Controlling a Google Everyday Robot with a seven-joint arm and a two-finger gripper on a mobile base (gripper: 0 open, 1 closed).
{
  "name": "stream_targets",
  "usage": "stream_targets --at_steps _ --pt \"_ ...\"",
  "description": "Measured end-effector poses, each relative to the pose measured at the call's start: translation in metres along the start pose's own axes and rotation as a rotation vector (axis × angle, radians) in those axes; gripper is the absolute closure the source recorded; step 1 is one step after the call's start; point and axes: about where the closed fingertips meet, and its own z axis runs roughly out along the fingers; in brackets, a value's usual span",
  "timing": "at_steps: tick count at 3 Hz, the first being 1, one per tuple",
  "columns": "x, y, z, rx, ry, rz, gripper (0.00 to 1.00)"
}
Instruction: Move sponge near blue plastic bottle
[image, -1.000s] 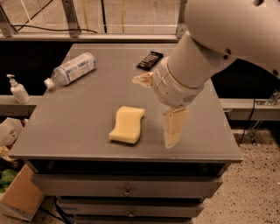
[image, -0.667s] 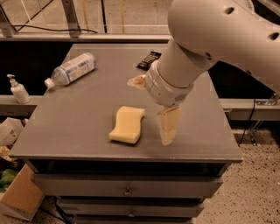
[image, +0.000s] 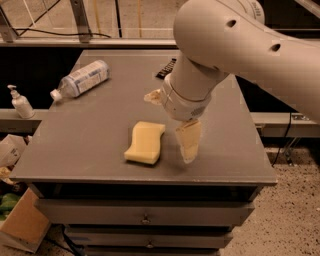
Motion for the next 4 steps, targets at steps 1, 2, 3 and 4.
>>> stream_targets --at_steps 1,2,3,4 --pt "-0.003 -0.002 0.013 -0.025 0.012 -0.006 0.0" --pt "-0.005 -0.006 0.025 -0.046 0.02 -0.008 0.0" --pt "-0.007 -0.01 0.033 -0.061 0.024 -0.005 0.17" --pt "-0.006 -0.013 0.033 -0.071 0.033 0.012 0.4"
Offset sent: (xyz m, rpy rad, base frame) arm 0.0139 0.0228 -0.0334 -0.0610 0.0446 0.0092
